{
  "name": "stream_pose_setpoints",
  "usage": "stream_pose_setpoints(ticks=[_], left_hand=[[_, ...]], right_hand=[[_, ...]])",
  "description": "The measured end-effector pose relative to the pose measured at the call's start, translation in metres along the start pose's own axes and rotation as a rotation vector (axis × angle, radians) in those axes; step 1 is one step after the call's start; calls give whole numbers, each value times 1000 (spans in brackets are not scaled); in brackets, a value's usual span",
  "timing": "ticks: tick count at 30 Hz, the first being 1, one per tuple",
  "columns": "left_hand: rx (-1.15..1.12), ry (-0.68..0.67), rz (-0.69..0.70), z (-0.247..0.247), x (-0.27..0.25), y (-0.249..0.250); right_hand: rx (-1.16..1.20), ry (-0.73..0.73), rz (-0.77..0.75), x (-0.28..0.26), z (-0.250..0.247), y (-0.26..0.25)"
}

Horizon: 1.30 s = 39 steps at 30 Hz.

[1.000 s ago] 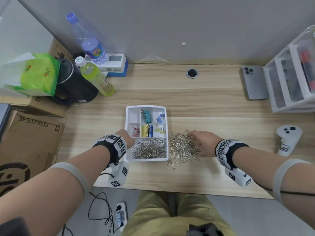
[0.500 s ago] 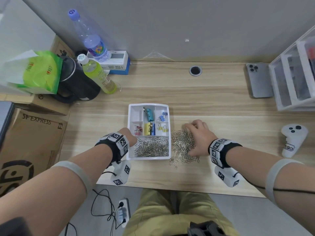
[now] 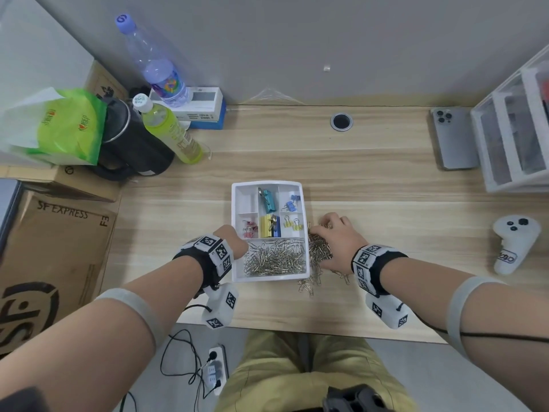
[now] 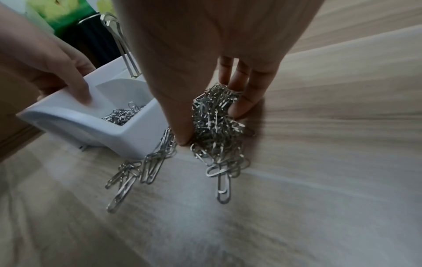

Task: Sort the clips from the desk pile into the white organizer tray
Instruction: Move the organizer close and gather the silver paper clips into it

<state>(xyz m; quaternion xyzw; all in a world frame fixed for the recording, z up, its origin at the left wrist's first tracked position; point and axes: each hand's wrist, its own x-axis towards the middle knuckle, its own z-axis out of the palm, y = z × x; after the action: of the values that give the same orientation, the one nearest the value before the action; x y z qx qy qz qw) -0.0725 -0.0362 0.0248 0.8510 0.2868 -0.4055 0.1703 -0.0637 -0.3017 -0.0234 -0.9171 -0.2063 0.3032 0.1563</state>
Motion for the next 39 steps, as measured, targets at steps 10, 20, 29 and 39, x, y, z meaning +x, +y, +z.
stream_pose_setpoints(ticks=[10, 20, 29, 39], left_hand=[[-61, -3, -8, 1, 0, 1], [-46, -3, -15, 0, -1, 2], [-89, -28, -25, -1, -3, 9], [-92, -25, -36, -1, -4, 11]], right_hand=[[157, 30, 21, -1, 7, -9], [159, 8, 60, 0, -13, -3], [250, 44, 76, 2, -37, 3], [322, -43, -39, 7, -31, -48]])
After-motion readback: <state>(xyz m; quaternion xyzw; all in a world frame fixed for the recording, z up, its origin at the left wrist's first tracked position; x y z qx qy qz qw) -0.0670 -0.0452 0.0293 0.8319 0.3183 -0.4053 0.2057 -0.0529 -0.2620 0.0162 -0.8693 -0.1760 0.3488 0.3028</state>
